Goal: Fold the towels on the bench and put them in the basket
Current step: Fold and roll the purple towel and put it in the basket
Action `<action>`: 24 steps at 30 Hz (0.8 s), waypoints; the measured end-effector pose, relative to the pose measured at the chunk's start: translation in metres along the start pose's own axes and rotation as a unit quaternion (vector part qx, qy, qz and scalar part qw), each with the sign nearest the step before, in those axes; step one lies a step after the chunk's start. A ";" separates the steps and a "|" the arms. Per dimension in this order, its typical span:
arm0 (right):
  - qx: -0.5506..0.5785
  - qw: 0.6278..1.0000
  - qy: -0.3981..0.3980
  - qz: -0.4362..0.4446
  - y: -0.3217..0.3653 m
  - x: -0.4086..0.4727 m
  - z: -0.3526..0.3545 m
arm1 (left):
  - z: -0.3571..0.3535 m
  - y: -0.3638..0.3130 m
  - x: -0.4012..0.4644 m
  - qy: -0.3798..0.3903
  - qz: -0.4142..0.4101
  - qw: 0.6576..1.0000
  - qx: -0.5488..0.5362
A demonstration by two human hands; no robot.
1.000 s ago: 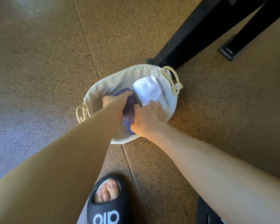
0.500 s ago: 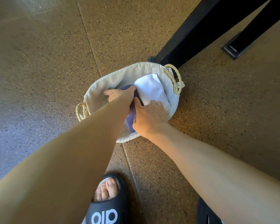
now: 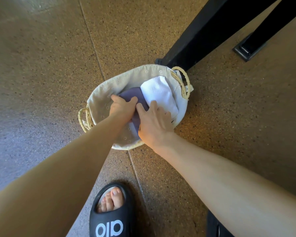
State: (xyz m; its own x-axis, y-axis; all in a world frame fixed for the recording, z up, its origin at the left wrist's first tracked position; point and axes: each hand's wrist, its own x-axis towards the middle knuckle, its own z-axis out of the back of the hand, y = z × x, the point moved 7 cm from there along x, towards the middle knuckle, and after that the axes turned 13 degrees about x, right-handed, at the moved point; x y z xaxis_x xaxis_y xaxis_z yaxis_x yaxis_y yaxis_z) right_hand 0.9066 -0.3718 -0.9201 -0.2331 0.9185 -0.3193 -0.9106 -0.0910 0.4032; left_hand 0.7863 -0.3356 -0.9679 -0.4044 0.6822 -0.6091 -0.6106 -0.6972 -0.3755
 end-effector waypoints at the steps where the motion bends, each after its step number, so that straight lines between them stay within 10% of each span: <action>1: -0.002 1.000 -0.007 0.004 0.001 0.000 0.001 | 0.000 -0.001 0.001 0.001 -0.001 1.000 -0.009; 12: -0.011 1.000 -0.017 -0.007 -0.001 0.011 -0.002 | 0.001 -0.010 -0.002 -0.023 -0.058 0.993 0.104; 17: 0.000 0.999 -0.033 -0.016 -0.003 0.009 -0.003 | 0.021 -0.026 -0.030 -0.172 -0.309 0.904 0.241; 24: -0.006 0.999 -0.038 -0.021 -0.002 0.012 -0.007 | 0.002 -0.016 -0.022 -0.081 -0.413 0.858 0.295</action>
State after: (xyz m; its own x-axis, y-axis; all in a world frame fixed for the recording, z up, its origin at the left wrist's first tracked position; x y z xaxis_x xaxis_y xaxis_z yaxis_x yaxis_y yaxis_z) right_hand 0.9035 -0.3635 -0.9306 -0.1682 0.9479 -0.2705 -0.9230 -0.0550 0.3809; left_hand 0.8034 -0.3388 -0.9474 0.2713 0.9450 -0.1827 -0.9536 0.2380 -0.1846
